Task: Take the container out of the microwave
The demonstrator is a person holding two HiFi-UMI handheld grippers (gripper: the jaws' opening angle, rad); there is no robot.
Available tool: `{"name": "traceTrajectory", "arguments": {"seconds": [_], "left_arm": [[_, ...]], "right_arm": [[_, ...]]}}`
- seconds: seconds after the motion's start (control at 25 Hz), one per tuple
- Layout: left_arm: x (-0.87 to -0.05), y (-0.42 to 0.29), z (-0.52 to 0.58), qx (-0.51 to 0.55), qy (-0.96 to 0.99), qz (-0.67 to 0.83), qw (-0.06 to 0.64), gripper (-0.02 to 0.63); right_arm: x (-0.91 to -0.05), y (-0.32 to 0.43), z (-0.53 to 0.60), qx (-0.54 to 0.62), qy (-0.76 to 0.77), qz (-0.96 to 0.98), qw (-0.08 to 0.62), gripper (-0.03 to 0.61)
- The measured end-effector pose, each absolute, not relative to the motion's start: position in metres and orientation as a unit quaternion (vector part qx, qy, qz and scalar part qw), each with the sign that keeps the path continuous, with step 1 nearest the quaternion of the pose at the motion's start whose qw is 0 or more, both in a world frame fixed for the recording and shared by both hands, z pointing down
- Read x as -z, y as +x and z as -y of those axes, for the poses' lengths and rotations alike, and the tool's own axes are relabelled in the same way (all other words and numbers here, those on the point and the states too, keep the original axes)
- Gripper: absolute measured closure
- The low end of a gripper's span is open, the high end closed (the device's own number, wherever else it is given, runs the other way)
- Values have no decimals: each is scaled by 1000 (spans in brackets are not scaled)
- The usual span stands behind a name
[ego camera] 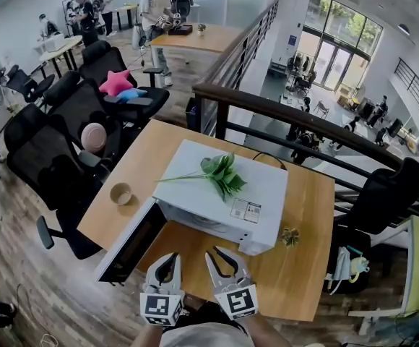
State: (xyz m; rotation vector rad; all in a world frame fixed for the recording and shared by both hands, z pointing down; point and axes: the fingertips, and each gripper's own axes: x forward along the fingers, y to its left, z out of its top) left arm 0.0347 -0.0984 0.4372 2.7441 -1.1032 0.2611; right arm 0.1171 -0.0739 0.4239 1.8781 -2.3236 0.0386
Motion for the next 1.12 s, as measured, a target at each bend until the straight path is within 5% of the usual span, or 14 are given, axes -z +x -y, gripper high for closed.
{"name": "traceTrajectory", "arguments": {"seconds": [1.12], "left_arm": [[-498, 35, 163, -128, 917, 355, 129, 611]], "right_arm": [[-490, 118, 143, -54, 617, 769, 159, 492]]}}
